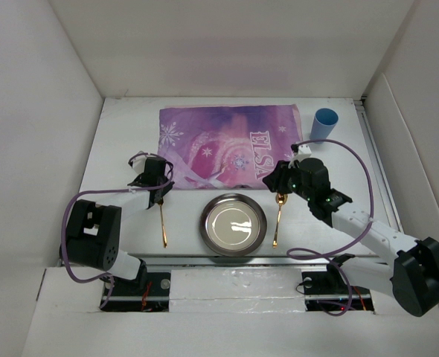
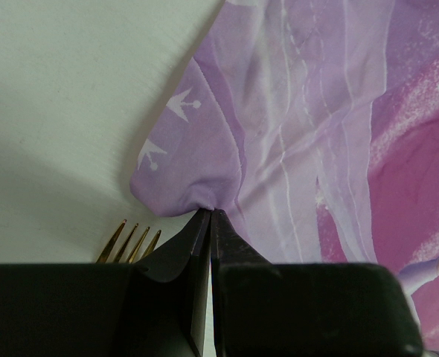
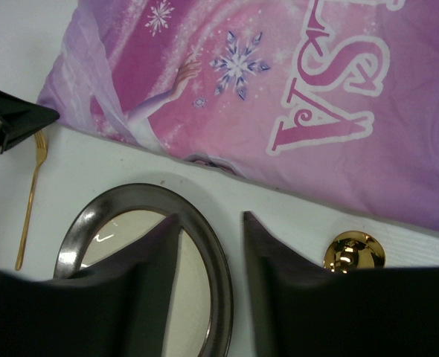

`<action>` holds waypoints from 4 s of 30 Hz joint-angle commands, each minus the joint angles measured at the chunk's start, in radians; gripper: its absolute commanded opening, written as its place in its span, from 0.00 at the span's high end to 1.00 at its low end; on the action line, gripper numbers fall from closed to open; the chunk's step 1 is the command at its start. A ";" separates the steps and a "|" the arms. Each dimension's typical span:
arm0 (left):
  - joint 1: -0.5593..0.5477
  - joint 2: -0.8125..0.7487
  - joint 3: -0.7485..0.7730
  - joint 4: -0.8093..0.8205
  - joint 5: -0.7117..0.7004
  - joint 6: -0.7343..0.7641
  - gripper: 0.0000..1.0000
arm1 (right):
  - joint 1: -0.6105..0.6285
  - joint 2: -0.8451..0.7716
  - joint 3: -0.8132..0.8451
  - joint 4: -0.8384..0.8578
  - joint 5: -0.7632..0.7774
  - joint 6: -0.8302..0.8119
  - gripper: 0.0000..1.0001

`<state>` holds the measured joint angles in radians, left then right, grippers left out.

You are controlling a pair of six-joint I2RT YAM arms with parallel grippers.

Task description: Set the dinner table for one person

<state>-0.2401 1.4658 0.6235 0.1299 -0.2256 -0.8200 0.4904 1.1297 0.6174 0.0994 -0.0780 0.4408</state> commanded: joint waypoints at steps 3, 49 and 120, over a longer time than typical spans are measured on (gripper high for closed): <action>-0.042 -0.067 0.045 -0.029 -0.067 0.042 1.00 | 0.002 -0.070 -0.062 -0.032 -0.032 -0.017 0.83; -0.061 -0.734 0.246 -0.230 0.190 0.470 0.91 | 0.001 0.099 0.138 0.134 -0.505 0.156 1.00; -0.134 -0.191 0.346 -0.639 -0.113 0.489 0.95 | -0.220 0.465 0.503 0.006 -0.098 0.033 0.39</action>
<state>-0.3714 1.2491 0.9356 -0.4103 -0.2455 -0.3065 0.2630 1.6711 1.2385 0.0742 -0.2344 0.5095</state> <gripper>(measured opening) 0.035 0.616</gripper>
